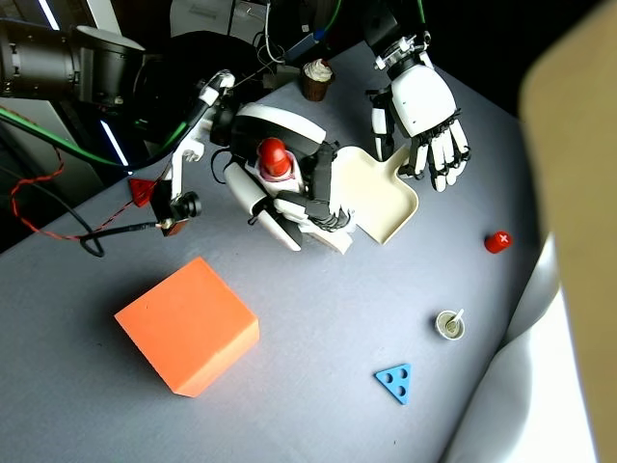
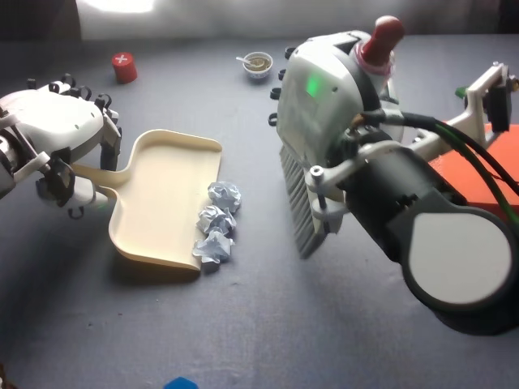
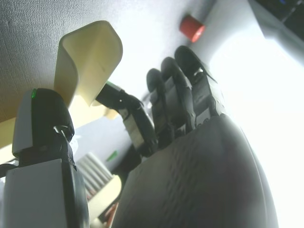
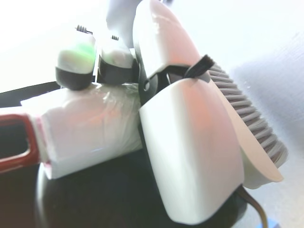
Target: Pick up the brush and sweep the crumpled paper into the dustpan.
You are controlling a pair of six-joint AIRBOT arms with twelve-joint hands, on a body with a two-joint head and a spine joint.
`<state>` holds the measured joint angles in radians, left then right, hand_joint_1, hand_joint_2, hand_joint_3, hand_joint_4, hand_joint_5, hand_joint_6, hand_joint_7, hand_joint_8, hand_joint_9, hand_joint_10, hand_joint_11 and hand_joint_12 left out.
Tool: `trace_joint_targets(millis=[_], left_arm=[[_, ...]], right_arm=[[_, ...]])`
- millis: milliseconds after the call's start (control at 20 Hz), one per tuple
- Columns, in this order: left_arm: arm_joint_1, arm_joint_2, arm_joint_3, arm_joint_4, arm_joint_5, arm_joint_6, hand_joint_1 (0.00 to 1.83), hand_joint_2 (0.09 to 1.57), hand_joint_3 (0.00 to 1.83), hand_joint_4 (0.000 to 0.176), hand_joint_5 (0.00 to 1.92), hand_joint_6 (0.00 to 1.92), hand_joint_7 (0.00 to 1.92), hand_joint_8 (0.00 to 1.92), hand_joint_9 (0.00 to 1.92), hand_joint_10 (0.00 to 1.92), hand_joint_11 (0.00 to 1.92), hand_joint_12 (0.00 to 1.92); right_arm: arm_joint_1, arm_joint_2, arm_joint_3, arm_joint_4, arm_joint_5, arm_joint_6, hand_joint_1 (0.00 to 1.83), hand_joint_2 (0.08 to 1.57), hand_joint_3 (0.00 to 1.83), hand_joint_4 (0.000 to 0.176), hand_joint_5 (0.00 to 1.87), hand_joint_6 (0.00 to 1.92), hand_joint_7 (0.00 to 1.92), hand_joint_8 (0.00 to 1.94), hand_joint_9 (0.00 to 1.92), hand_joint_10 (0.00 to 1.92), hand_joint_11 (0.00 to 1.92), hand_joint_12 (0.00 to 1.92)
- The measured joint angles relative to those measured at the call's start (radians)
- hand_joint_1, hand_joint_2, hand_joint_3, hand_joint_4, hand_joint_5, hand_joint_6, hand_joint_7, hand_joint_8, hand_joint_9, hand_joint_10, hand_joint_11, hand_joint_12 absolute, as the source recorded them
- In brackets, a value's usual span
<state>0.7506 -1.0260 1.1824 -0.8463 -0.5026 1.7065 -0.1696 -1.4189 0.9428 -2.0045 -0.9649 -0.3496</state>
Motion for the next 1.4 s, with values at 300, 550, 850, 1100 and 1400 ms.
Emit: trace_joint_targets(millis=[300, 550, 850, 1100, 1400], left_arm=[[-0.001, 0.000, 0.004, 0.000, -0.002, 0.000, 1.09, 1.15, 0.00, 0.000, 0.91, 1.08, 0.38, 0.00, 0.31, 0.00, 0.03, 0.74], [-0.003, -0.013, 0.010, -0.002, 0.002, -0.001, 1.06, 1.17, 0.00, 0.000, 0.87, 1.15, 0.37, 0.00, 0.29, 0.00, 0.01, 0.75], [-0.003, -0.019, 0.012, 0.000, 0.006, -0.001, 1.08, 1.15, 0.00, 0.000, 0.91, 1.09, 0.39, 0.00, 0.31, 0.00, 0.00, 0.75], [-0.008, -0.023, 0.019, -0.002, 0.010, -0.001, 1.09, 1.14, 0.00, 0.000, 0.92, 1.07, 0.38, 0.00, 0.29, 0.00, 0.01, 0.74], [-0.013, -0.031, 0.023, 0.000, 0.016, 0.000, 1.06, 1.17, 0.00, 0.000, 0.88, 1.14, 0.39, 0.00, 0.31, 0.00, 0.00, 0.74]], right_arm=[[0.010, -0.063, 0.060, 0.046, 0.000, -0.050, 1.54, 1.21, 0.00, 0.000, 0.82, 1.92, 0.84, 1.94, 1.17, 1.92, 1.35, 1.92], [-0.010, -0.109, 0.118, 0.040, 0.041, -0.055, 1.52, 1.21, 0.00, 0.000, 0.83, 1.92, 0.85, 1.94, 1.15, 1.92, 1.33, 1.92], [-0.029, -0.191, 0.198, -0.048, 0.022, -0.031, 1.53, 1.19, 0.00, 0.000, 0.84, 1.92, 0.88, 1.94, 1.18, 1.92, 1.35, 1.92], [-0.029, -0.229, 0.233, -0.117, 0.042, 0.063, 1.53, 1.20, 0.00, 0.000, 0.82, 1.92, 0.84, 1.94, 1.19, 1.92, 1.34, 1.92], [-0.038, -0.248, 0.240, -0.200, 0.054, 0.202, 1.51, 1.21, 0.00, 0.000, 0.83, 1.92, 0.85, 1.94, 1.16, 1.92, 1.33, 1.92]])
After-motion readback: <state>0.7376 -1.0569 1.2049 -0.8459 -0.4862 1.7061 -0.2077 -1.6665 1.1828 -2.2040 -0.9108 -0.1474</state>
